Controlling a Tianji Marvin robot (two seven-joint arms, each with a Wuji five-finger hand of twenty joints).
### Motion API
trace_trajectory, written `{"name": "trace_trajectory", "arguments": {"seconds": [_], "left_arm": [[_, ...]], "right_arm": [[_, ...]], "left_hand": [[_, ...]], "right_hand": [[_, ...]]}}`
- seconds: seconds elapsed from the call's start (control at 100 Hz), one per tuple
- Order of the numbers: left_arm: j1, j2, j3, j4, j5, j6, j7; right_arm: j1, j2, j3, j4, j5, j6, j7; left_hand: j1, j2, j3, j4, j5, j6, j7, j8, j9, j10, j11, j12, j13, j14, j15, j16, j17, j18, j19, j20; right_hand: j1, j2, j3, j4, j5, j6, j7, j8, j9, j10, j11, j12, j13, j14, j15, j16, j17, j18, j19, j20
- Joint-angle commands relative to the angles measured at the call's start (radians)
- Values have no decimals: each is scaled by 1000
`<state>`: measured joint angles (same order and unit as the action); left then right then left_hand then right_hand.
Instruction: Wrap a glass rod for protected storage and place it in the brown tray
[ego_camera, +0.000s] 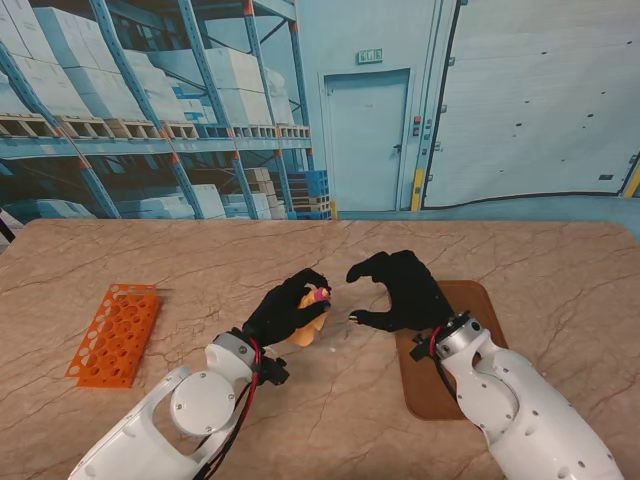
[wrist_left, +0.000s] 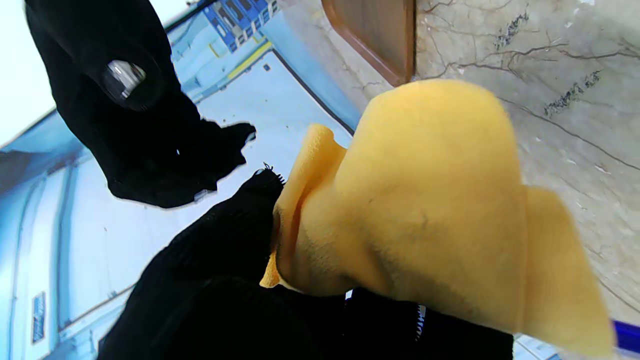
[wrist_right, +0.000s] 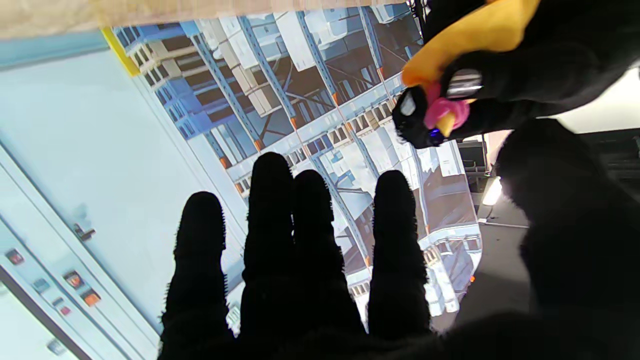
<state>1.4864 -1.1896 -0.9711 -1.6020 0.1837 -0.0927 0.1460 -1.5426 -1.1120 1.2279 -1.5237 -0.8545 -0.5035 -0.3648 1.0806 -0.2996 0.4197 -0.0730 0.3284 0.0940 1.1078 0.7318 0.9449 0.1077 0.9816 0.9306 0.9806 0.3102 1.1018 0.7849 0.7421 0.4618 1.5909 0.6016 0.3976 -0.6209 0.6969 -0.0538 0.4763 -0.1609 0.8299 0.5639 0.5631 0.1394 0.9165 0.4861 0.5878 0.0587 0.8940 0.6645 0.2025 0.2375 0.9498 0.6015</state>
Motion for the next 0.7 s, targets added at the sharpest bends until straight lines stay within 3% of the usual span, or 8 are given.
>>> {"name": "trace_trajectory", "arguments": {"seconds": [0.0,0.08,0.15,0.32,0.46,0.48,0.53,0.69], "left_arm": [[-1,-14,-2,-3,-15,12,3],[-9,-18,-1,-3,-24,27,7],[-16,-23,2,-2,-39,37,11],[-47,-39,20,7,-76,52,35],[-81,-55,37,20,-111,60,55],[-86,-57,39,21,-115,62,57],[-98,-61,44,27,-120,68,62],[-127,-76,55,44,-131,76,91]], "right_arm": [[-23,-4,-1,-23,-2,25,12],[-25,-5,-6,-26,36,42,52],[-16,-4,-17,-18,69,55,95],[26,-7,-64,17,141,113,151],[49,-15,-87,36,190,150,158],[50,-16,-89,37,195,156,157],[53,-19,-93,37,209,177,158],[62,-25,-121,23,299,303,221]], "left_hand": [[100,82,-30,-28,3,-58,64,29,-14,-13,41,-10,-30,10,-33,-20,-32,35,-38,27],[138,107,-103,-19,-6,-75,69,34,-21,-39,101,32,-64,-13,-45,-13,-83,24,-80,52],[120,110,-92,-4,-12,-93,74,46,-22,-47,151,88,-85,-46,-4,9,-110,1,-68,72],[105,113,-72,6,-27,-97,75,52,-39,-43,158,124,-133,-54,-12,15,-172,-13,-104,76],[133,127,-118,-7,-38,-105,71,41,-64,-51,100,115,-277,-50,-196,-30,-387,-43,-321,39],[169,141,-173,-9,-40,-105,73,36,-67,-52,98,106,-300,-55,-223,-32,-421,-51,-355,43],[183,148,-196,-9,-43,-104,73,34,-69,-51,93,101,-348,-74,-257,-42,-486,-62,-402,31],[204,162,-226,-9,-56,-96,82,31,-77,-29,133,106,-393,-98,-274,-49,-566,-95,-473,-1]], "right_hand": [[-25,32,38,33,30,3,-13,1,18,10,-16,-11,-2,8,0,-7,-5,-14,17,-3],[-25,32,55,26,69,-7,-15,7,47,8,-21,-8,18,10,-4,-5,3,-9,15,1],[-19,30,61,25,100,-15,-12,11,75,6,-25,-9,36,14,-7,-5,11,-5,13,2],[-10,28,75,22,109,-13,-22,12,79,9,-43,-11,37,17,-17,-5,12,-4,11,5],[-9,29,85,19,98,-12,-31,14,62,10,-51,-11,25,17,-28,-6,9,-4,5,5],[-9,29,87,19,97,-11,-31,15,60,11,-51,-10,23,18,-29,-6,8,-3,4,5],[-10,28,91,18,94,-6,-34,16,52,15,-52,-10,15,22,-32,-6,6,-2,1,5],[-10,27,115,16,87,24,-69,5,9,44,-77,-27,-30,47,-67,-27,-10,0,8,12]]}}
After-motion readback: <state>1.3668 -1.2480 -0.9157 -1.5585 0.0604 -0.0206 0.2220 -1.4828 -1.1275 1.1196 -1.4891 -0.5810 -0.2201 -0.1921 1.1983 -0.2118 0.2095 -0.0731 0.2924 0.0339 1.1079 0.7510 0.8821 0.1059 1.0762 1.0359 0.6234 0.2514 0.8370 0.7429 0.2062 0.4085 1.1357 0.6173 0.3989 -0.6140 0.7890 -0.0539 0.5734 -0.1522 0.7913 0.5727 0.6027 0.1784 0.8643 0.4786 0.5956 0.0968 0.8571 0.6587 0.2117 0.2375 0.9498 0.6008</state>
